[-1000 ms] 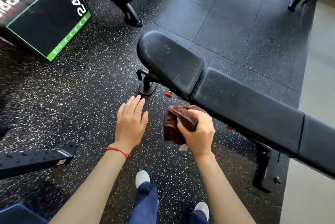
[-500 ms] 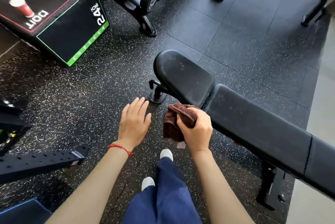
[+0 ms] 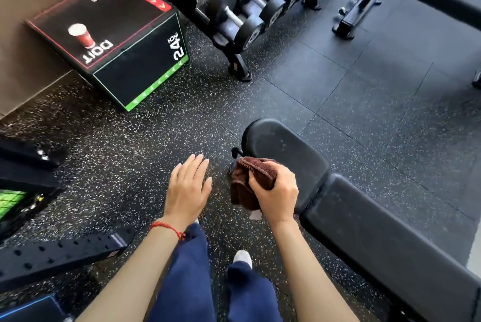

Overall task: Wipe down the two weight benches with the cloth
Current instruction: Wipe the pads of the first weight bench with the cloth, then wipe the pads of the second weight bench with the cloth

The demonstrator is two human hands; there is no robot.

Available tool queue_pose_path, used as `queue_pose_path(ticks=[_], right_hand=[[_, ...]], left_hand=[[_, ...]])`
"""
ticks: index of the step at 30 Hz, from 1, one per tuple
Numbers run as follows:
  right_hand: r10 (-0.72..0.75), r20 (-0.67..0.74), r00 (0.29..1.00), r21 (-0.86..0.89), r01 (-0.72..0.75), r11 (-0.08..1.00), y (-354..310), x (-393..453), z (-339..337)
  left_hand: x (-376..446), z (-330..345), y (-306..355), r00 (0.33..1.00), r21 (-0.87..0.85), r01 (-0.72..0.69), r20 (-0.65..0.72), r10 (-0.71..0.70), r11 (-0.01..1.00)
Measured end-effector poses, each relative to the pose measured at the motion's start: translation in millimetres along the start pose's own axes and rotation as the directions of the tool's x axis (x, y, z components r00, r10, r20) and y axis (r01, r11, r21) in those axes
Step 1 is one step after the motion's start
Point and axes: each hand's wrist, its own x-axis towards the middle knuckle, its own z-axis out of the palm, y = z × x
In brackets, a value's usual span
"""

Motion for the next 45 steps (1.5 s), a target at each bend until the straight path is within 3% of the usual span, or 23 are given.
queue_pose_path(ticks=[20, 35, 45], right_hand=[[0.161, -0.072, 0.984, -0.076, -0.166, 0.983, -74.1, 188.7, 196.3], [0.183, -0.074, 0.98, -0.158, -0.193, 0.968, -22.8, 356.3, 274.0], [0.235, -0.152, 0.96, -0.163, -0.258, 0.952, 7.8, 470.5, 288.1]], left_hand=[[267.1, -77.5, -170.0, 0.976, 0.053, -0.215, 0.055, 0.212, 0.975], [474.9, -71.6, -172.6, 0.95, 0.056, -0.286, 0.149, 0.275, 0.957], [611.0, -76.0, -143.6, 0.891, 0.076, -0.443, 0.151, 0.429, 0.893]])
